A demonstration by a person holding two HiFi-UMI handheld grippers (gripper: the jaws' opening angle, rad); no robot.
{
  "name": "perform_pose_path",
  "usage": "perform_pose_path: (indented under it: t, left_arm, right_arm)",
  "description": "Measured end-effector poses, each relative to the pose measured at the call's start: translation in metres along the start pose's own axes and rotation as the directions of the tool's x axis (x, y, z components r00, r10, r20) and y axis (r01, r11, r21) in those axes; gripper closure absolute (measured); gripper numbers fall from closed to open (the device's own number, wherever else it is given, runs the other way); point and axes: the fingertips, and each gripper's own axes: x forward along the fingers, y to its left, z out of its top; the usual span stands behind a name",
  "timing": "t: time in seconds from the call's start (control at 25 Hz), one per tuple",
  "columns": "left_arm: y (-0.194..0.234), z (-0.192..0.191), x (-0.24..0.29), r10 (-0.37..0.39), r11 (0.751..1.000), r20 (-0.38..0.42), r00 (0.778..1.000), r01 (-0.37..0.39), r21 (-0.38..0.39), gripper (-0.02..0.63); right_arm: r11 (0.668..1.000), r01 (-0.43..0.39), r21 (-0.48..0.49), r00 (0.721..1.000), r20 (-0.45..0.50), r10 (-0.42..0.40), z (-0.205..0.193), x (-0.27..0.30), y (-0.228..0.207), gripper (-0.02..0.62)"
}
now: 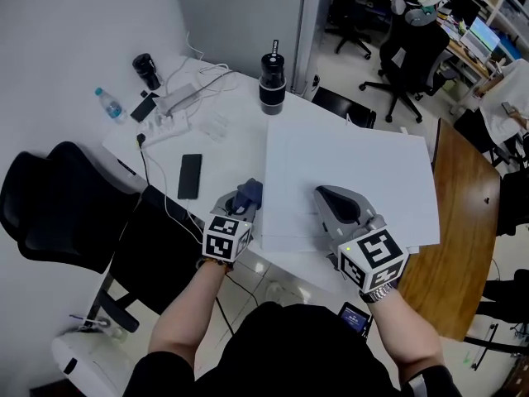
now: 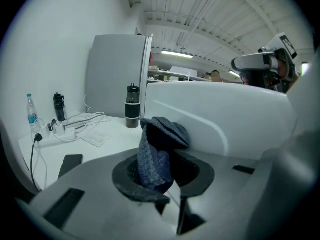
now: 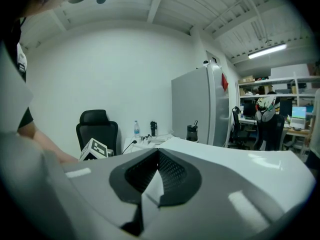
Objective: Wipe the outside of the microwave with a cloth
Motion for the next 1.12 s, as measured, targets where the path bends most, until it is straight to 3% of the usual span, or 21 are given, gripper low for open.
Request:
perform_pose_path:
  t: [1.12]
  left_arm:
    - [0.066, 0.036, 0.107, 0.036, 0.999, -0.073, 0.997, -0.039, -0.03, 0.531]
  right_arm:
    - [0.99, 0.12, 0.067, 0.993, -0.003, -0.121, -0.006, -0.008, -0.064, 0.594]
